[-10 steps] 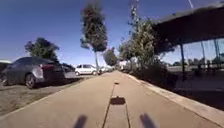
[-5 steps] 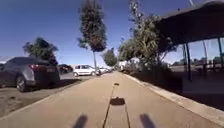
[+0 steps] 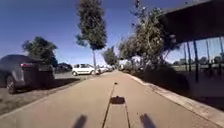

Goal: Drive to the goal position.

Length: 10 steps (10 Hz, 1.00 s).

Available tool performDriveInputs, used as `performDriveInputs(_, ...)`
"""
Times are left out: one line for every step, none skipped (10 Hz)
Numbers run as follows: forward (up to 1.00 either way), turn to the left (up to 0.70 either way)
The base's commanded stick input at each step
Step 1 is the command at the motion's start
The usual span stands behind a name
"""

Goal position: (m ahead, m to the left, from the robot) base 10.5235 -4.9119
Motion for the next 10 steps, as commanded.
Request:
performDriveInputs(1.0, 0.0)
performDriveInputs(1.0, 0.0)
performDriveInputs(1.0, 0.0)
performDriveInputs(1.0, 0.0)
performDriveInputs(1.0, 0.0)
performDriveInputs(1.0, 0.0)
performDriveInputs(1.0, 0.0)
performDriveInputs(1.0, 0.05)
performDriveInputs(1.0, 0.16)
performDriveInputs(1.0, 0.0)
